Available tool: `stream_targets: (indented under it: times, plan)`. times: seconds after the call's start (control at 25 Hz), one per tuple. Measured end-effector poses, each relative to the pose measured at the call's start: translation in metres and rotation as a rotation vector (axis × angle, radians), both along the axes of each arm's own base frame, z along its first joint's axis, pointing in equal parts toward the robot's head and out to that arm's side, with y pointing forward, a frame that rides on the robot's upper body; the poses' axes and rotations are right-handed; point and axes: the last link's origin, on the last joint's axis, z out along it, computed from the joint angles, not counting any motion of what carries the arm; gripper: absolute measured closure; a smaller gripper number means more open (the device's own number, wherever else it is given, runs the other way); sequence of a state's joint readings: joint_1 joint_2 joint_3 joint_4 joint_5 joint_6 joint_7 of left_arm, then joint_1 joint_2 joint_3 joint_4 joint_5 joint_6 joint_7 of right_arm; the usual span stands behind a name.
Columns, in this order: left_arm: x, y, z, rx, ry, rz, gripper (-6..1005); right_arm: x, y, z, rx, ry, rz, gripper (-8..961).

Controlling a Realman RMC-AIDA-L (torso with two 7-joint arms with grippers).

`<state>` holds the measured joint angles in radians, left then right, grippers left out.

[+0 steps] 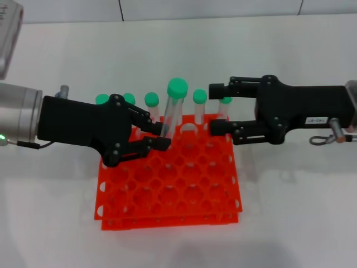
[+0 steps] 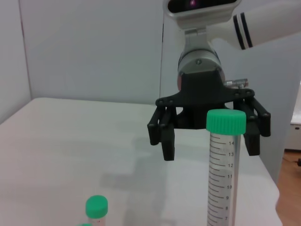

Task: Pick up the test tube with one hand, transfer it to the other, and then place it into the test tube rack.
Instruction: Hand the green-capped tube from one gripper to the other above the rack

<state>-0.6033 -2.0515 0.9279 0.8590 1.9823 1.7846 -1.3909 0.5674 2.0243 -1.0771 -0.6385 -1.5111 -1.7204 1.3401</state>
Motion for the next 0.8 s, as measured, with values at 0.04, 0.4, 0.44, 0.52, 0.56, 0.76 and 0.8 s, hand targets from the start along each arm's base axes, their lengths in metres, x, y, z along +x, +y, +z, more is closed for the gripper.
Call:
stream_targets:
  times: [0.04, 0.4, 0.44, 0.52, 0.56, 0.76, 0.8]
  plan:
    - [0.001, 0.000, -0.001, -0.001, 0.003, -0.001, 780, -0.001, 0.000, -0.002, 0.003, 0.004, 0.001, 217]
    - [0.006, 0.003, -0.005, 0.000, 0.004, -0.016, 778, -0.011, 0.002, -0.017, 0.000, 0.000, 0.010, 227]
    - [0.007, 0.003, -0.006, 0.001, 0.003, -0.016, 778, -0.012, 0.002, -0.018, 0.000, 0.003, 0.011, 228]
    - [0.008, 0.004, -0.007, 0.002, 0.005, -0.018, 777, -0.013, 0.002, -0.019, 0.003, 0.006, 0.010, 231]
    - [0.008, 0.005, -0.008, 0.002, 0.007, -0.018, 777, -0.013, 0.002, -0.019, 0.005, 0.007, 0.009, 232]
    - [0.008, 0.005, -0.015, 0.000, 0.020, -0.014, 776, -0.013, 0.002, -0.019, 0.011, 0.013, 0.008, 238]
    - [0.009, 0.005, -0.017, -0.002, 0.021, -0.014, 775, -0.013, 0.002, -0.019, 0.015, 0.017, 0.008, 239]
